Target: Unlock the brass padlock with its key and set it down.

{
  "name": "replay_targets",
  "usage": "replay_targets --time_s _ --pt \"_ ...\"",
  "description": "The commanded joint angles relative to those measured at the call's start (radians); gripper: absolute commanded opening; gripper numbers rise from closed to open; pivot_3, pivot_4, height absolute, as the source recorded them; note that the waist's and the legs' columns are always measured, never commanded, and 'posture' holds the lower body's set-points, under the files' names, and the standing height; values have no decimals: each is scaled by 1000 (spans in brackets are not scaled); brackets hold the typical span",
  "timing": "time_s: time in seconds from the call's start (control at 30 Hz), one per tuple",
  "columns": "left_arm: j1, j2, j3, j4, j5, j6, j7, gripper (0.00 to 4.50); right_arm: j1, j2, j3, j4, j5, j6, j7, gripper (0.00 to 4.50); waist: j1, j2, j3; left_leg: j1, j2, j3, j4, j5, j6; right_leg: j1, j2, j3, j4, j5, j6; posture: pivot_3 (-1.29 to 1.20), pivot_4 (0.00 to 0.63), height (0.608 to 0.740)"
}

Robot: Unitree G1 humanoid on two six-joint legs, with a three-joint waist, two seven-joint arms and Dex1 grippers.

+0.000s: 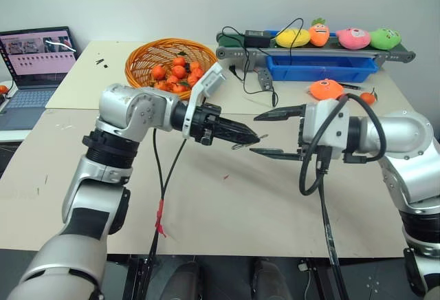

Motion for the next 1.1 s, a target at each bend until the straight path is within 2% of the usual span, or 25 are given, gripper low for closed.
replay_targets --time_s 0.03,0.5,1.1 --pt "-48 16 -34 3 3 -35 -77 815 -13 8 -28 -38 27 2 -15 3156 0 0 0 0 0 0 0 0 0 0 0 0 0 0 0 0 150 740" --pt "-147 -1 -148 179 111 -192 -280 815 -8 19 -26 -99 71 72 -28 3156 1 0 0 0 0 0 0 0 1 0 0 0 0 0 0 0 150 740" --pt "-133 -14 -156 140 107 -166 -287 815 6 22 -11 -95 55 51 -36 3156 1 0 0 -1 0 0 0 -1 1 0 0 0 0 0 0 0 150 740"
